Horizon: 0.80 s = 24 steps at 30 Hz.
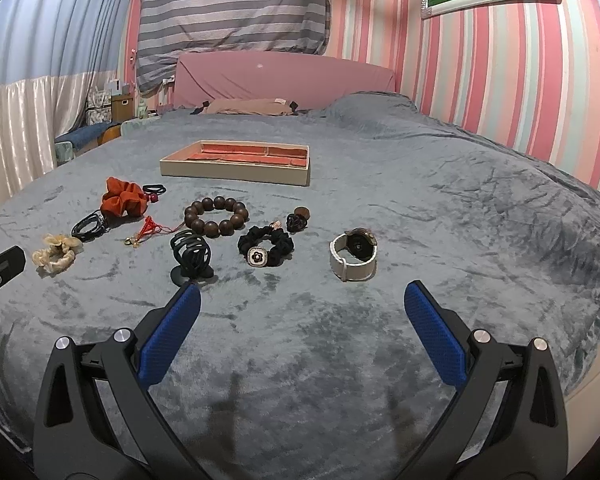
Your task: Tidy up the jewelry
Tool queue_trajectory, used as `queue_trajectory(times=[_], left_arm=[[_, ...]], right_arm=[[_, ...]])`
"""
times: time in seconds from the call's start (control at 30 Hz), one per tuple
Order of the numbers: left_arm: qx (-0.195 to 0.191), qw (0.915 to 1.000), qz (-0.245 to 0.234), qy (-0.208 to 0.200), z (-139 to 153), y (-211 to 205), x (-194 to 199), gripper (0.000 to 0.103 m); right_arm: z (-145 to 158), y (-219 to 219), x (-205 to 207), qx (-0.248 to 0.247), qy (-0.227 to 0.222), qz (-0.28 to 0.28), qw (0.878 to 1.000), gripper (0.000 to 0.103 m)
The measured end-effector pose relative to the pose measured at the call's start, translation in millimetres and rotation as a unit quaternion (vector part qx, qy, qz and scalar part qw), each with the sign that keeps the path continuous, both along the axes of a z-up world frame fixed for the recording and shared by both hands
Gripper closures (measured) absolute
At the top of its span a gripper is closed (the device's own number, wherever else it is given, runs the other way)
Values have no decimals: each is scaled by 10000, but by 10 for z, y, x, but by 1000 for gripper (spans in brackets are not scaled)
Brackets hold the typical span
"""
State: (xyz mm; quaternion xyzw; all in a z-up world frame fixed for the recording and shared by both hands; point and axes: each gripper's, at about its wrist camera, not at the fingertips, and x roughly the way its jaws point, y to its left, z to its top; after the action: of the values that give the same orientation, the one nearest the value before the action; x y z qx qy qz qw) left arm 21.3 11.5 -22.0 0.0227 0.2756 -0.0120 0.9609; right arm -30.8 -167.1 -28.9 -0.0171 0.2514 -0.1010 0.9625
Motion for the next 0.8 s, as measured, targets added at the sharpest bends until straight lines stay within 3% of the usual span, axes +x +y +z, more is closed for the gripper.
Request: queue_trajectory(times=[0.43, 0.8], left_arm=[[129, 9998, 65, 105, -54, 296, 351, 4], [173, 9969, 85, 764, -367, 657, 900, 4]], right_arm=[[-110, 179, 463, 148, 200, 33, 9997, 4], [-268, 488, 1004, -87, 645, 67, 9979, 4]])
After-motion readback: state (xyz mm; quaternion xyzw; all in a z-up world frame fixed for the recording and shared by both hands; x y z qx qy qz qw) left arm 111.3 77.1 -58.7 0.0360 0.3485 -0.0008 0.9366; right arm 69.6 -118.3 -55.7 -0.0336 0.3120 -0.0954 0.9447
